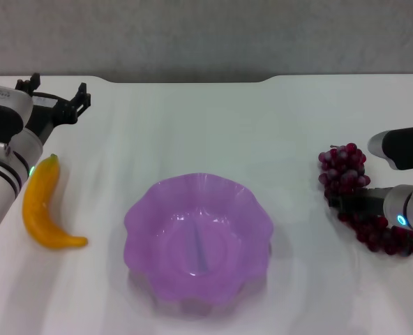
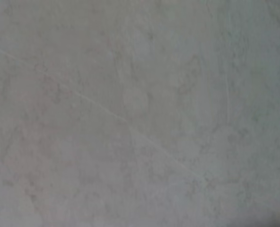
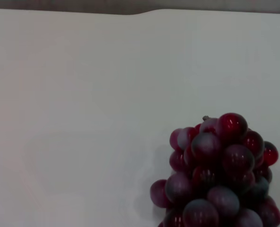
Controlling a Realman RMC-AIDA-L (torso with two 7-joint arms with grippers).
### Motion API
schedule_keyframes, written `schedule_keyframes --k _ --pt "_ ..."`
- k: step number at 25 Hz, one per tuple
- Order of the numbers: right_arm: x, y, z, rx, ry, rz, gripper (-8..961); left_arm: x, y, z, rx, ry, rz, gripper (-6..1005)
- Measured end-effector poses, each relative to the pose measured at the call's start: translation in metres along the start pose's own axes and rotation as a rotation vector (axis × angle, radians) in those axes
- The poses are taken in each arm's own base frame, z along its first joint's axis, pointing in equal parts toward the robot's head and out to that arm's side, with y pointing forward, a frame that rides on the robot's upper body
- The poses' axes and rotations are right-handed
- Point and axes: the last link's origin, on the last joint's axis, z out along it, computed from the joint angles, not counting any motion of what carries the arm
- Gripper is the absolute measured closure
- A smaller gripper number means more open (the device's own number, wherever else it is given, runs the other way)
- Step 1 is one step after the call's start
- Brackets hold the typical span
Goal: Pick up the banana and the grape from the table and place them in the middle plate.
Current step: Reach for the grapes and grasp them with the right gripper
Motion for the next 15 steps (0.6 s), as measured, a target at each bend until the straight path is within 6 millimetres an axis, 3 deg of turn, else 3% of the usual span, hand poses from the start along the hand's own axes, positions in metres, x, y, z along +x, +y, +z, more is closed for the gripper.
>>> schedule_keyframes --k 15 --pt "0.0046 -0.0063 -0.0007 0.028 -0.025 0.018 396 -0.0001 0.0000 -0.0001 0.000 0.000 0.000 106"
